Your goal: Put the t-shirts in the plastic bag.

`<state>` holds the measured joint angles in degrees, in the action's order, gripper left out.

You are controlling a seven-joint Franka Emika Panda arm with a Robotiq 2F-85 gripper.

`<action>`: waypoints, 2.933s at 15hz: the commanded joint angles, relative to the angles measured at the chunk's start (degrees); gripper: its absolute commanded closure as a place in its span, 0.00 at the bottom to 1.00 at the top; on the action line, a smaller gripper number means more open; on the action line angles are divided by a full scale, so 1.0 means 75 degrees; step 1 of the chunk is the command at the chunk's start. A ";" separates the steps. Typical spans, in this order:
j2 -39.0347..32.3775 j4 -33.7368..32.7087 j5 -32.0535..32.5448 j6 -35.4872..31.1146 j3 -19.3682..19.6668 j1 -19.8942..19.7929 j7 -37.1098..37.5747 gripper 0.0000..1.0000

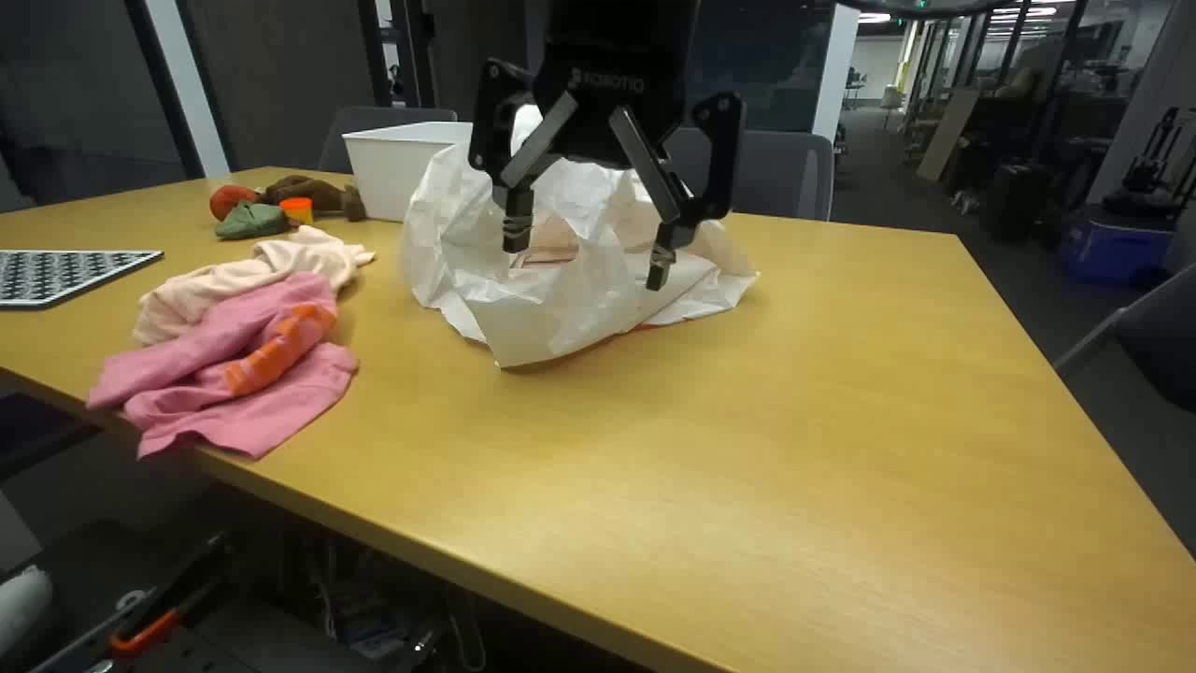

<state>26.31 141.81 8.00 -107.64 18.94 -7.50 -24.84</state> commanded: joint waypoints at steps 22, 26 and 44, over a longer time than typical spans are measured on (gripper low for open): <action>0.2193 0.0795 -0.1462 -0.1001 -0.2093 0.2467 -0.0279 0.00; 0.1875 0.1452 -0.1598 -0.2206 -0.2363 0.3317 -0.0635 0.00; 0.0013 0.2152 -0.2225 -0.4336 -0.2130 0.3873 -0.1547 0.00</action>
<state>30.54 158.06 -6.49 -135.47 2.21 22.08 -35.39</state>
